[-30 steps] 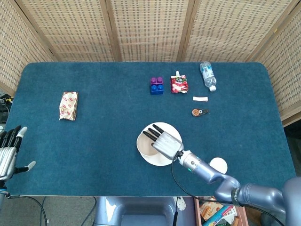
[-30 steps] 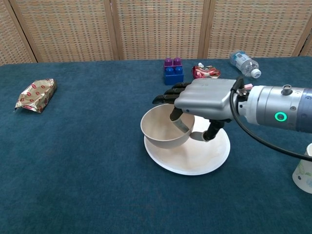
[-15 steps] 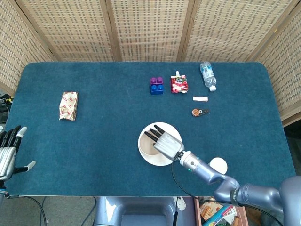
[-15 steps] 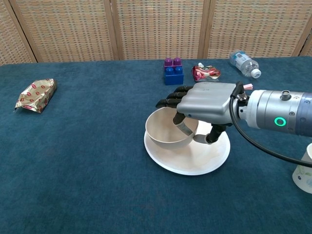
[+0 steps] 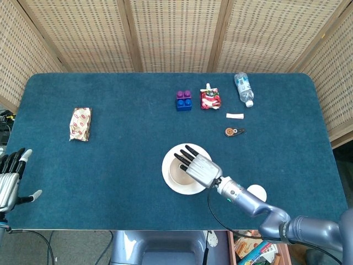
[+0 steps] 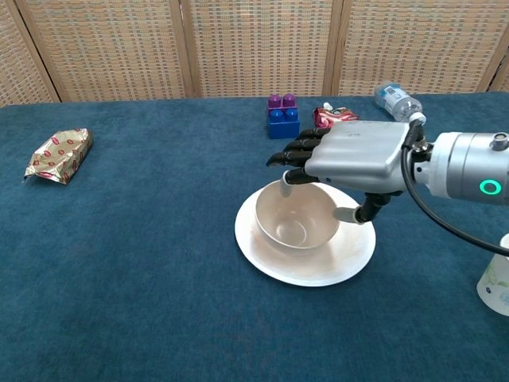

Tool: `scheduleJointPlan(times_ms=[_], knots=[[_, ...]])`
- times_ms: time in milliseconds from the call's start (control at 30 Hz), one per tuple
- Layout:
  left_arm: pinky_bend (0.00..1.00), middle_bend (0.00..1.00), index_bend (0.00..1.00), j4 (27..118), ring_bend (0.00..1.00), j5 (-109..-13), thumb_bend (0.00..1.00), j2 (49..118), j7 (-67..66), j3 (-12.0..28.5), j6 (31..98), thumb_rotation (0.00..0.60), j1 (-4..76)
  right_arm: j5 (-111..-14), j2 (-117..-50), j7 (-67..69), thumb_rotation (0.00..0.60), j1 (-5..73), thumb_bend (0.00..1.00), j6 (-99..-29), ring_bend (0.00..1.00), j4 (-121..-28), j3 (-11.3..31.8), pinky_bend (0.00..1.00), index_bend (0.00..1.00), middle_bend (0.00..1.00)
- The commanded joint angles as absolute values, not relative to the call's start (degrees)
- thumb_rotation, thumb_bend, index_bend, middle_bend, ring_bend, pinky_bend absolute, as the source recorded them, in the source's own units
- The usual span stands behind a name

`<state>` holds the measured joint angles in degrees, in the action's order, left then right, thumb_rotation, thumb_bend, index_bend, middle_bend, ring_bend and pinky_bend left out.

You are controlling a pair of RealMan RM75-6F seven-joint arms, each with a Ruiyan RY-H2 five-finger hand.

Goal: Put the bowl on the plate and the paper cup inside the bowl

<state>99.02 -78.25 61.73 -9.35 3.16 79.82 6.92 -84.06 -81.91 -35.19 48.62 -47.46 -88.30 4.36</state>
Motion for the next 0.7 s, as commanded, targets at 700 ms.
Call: scheduleJointPlan(times_ms=[700], knots=[[0.0, 0.0, 0.0, 99.1, 0.0, -78.8, 0.0, 61.7, -9.1, 2.8, 79.9, 0.6, 6.9, -102.2, -62.1, -18.0, 0.6, 37.4, 0.15, -63.0, 0.0, -93.1, -7.5, 0.0, 0.28, 0.0]])
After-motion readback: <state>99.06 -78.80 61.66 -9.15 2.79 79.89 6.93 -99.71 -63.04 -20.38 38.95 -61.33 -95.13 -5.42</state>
